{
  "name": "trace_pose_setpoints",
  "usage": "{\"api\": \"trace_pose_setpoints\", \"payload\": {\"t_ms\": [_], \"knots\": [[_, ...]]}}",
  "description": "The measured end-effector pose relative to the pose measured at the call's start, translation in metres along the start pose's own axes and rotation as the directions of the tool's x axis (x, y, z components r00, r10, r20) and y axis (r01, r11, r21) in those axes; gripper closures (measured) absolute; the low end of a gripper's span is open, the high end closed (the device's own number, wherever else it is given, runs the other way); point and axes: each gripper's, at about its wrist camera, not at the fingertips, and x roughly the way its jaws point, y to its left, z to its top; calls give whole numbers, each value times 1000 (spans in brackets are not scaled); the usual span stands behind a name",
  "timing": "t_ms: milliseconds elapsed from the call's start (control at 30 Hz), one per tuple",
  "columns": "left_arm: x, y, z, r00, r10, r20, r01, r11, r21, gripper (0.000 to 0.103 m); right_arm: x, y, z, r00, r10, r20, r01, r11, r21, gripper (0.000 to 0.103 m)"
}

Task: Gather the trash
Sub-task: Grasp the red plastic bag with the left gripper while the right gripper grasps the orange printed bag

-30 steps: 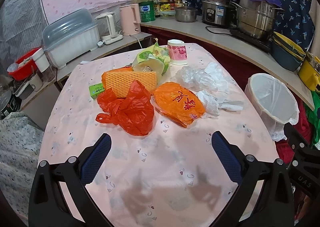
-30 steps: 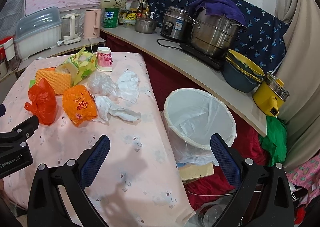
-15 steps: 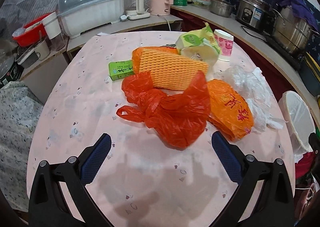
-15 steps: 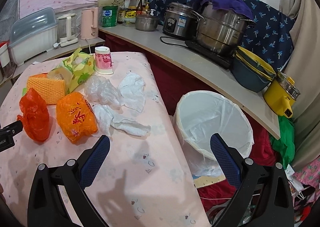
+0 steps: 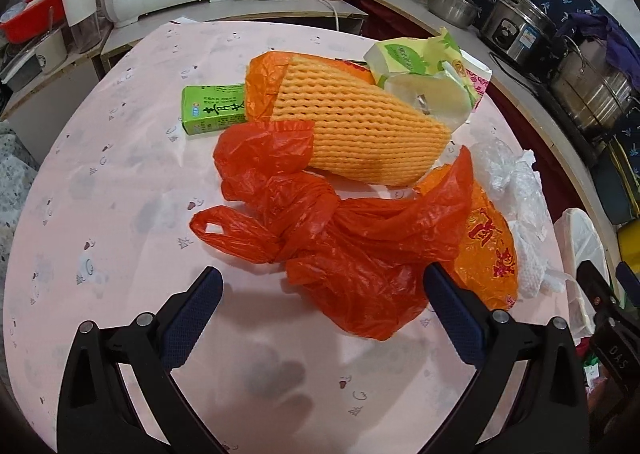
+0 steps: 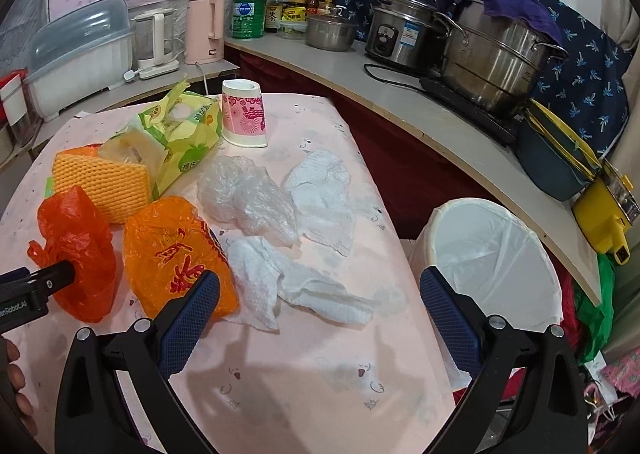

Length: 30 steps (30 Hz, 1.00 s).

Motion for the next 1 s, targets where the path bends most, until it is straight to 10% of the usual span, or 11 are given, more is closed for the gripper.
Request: {"api": "trace_pose_setpoints", "payload": {"t_ms": [367,533,1000], "knots": [[22,2,22,999,6,-42,-11,993,-116,8,20,16,1,997,52,-48,-53,999,-6,8],[29,9,20,998,-10,-69,4,997,-81,46,27,26,-2,992,106,-76,-106,994,2,9],[15,11,10,998,-6,-55,6,1000,7,67,61,76,-11,955,249,-159,-251,968,4,38]]}}
